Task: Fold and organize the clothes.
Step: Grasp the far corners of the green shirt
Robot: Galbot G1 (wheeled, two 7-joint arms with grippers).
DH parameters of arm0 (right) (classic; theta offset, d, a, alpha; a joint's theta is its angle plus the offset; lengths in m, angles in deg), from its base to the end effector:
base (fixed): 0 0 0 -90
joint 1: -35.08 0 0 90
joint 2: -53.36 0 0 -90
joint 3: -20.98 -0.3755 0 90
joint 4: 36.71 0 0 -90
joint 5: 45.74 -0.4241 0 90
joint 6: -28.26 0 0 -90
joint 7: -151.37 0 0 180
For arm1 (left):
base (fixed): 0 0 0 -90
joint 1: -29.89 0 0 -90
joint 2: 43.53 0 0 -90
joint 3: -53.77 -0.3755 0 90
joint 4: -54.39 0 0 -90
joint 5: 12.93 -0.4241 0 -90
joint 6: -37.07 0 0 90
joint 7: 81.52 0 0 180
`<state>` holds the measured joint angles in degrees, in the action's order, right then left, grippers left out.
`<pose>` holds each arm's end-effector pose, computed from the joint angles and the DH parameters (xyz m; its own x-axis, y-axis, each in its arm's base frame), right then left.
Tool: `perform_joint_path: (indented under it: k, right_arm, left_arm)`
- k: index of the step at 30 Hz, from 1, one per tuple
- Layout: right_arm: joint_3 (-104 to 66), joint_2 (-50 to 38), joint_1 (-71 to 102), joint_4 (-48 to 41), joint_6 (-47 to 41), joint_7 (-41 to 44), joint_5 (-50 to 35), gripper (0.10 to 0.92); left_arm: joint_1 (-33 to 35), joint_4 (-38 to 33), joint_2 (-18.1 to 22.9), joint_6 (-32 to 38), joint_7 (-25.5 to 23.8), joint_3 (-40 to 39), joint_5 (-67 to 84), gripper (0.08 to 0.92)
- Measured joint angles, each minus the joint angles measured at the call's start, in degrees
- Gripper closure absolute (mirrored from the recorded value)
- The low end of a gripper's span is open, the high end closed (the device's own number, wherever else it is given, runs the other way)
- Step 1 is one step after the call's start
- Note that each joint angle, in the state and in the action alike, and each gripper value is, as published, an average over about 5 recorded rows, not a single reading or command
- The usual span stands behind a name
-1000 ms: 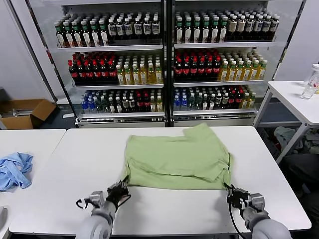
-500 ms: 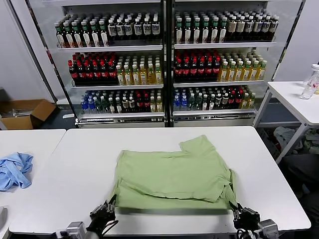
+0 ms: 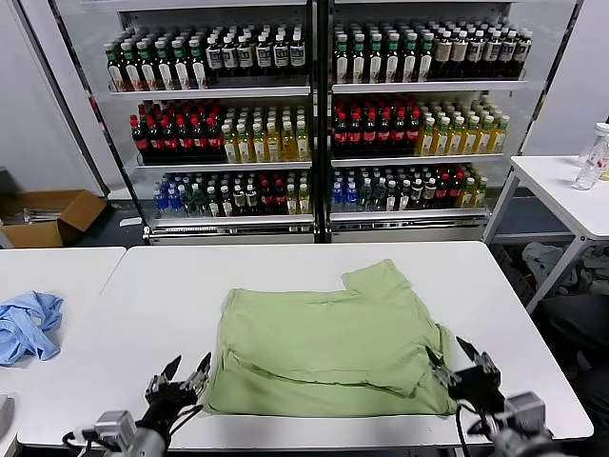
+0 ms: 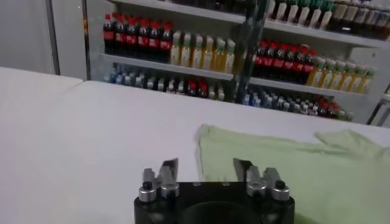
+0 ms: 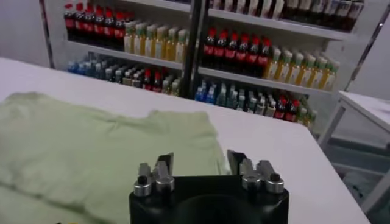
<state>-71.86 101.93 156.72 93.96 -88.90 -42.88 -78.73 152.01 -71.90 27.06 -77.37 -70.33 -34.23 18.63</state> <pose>0.2401 -0.0775 -0.2228 -0.9129 -0.1076 0.3938 -0.1817 0.9709 -0.1558 0.2290 0.0526 -0.2777 -0.9168 0.0678 0.3935 -0.0001 0.9855 -0.1699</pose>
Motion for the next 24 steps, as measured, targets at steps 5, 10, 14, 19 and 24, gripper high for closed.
perform_joint_path:
  k: [5,10,14,19,24]
  right_arm:
    - [7.29,0.60,-14.60,-9.19,-2.17,-0.73,-2.57,0.219]
    - [13.95,1.79,-27.63,-18.92,-3.49,-1.01,-4.72,0.203]
    - [18.61,2.77,-36.11,-26.35,-4.23,-1.01,-6.38,0.202]
    - [23.57,4.15,-44.51,-34.86,-4.92,-0.55,-8.46,0.203]
    - [27.59,6.08,-51.62,-42.07,-5.33,0.56,-9.82,0.203]
  left_arm:
    - [-8.09,6.29,-2.13,-0.32,1.09,-2.38,1.64,0.201]
    - [-17.01,13.93,-2.85,-0.61,1.84,-5.85,1.89,0.178]
    - [-23.78,20.49,-3.00,-0.71,1.92,-8.97,1.31,0.177]
    - [-31.08,28.02,-2.70,-0.89,2.14,-12.49,0.24,0.177]
    - [-36.83,34.30,-1.84,-0.88,2.31,-15.25,-0.97,0.177]
